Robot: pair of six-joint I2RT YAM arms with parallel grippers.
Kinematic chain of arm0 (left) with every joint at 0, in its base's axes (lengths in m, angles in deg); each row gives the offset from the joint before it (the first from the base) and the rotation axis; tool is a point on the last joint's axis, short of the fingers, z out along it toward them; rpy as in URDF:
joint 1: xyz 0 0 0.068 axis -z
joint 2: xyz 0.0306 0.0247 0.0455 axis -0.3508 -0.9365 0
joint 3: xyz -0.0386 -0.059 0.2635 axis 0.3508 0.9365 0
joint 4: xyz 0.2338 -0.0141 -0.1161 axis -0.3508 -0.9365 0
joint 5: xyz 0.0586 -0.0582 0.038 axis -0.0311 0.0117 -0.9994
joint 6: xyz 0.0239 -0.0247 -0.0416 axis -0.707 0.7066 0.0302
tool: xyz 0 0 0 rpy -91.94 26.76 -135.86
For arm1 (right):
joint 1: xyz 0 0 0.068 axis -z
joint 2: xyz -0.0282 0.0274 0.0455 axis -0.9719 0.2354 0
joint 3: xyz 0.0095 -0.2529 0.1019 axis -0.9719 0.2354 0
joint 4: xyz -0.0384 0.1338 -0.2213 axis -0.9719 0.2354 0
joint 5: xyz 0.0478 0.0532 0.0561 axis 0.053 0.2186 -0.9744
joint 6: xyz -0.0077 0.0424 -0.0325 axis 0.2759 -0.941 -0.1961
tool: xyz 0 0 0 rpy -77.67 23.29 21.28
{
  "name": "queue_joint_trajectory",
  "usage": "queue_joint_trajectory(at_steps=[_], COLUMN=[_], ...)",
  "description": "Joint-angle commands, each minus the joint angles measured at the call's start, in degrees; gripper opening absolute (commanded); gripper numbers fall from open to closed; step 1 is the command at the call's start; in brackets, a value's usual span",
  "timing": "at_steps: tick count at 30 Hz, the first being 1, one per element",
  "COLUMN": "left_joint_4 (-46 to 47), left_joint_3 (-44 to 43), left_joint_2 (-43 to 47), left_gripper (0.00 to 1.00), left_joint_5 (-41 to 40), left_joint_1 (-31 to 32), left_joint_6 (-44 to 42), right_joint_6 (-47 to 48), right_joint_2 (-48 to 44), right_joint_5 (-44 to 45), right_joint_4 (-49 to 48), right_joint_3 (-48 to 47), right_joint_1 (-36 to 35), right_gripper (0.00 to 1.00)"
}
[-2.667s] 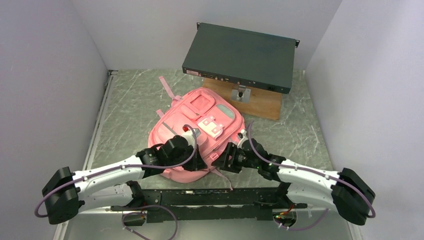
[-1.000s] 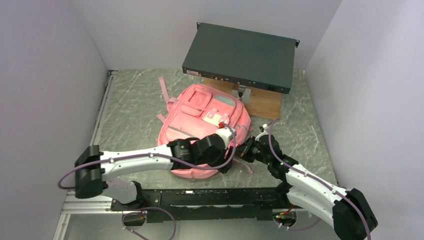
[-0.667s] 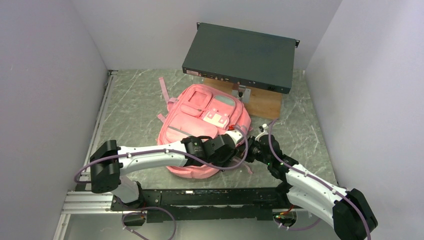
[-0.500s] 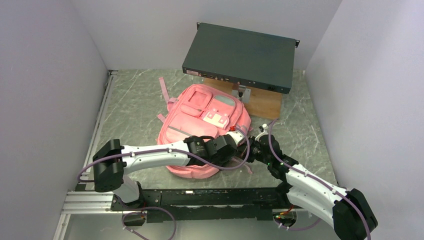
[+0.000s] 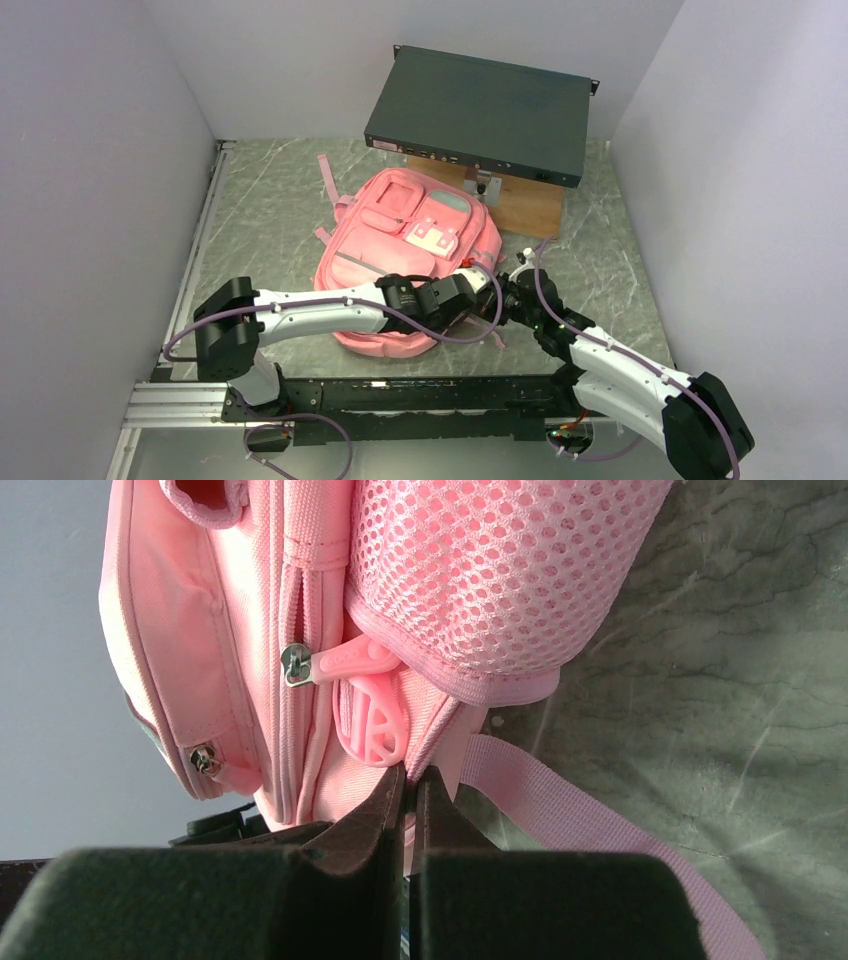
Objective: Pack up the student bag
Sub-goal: Zip the student bag at the center of the board.
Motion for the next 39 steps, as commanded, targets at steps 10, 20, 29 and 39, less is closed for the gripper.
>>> queue_joint_trajectory(at_steps=[10,20,29,39], left_joint_4=[-4.44,-11.29,-9.28,0.77], left_joint_3=[-0.92,13.96,23.09,25.12], left_joint_2=[0.02,17.89,32.06,36.39], left_gripper=[0.0,0.0,0.0,0.0], left_joint_5=[-2.94,-3.87,-5.65,0.45], left_joint_1=[0.62,2.94,2.59,2.04], left_joint_6=[-2.36,6.69,16.71,18.64], right_joint_6=[-2.52,-2.06,7.62,33.95], right_joint_2=[-1.9,-8.02,-7.26,-3.45], right_joint_5=[1.07,8.28,8.06,-2.6], right_joint_4=[-2.36,2.56,4.47,17.31], right_joint_3=[-1.38,-1.36,-3.2,-12.53], right_joint_1=[0.15,1.39,1.55,1.23], right_gripper=[0.0,0.0,0.0,0.17])
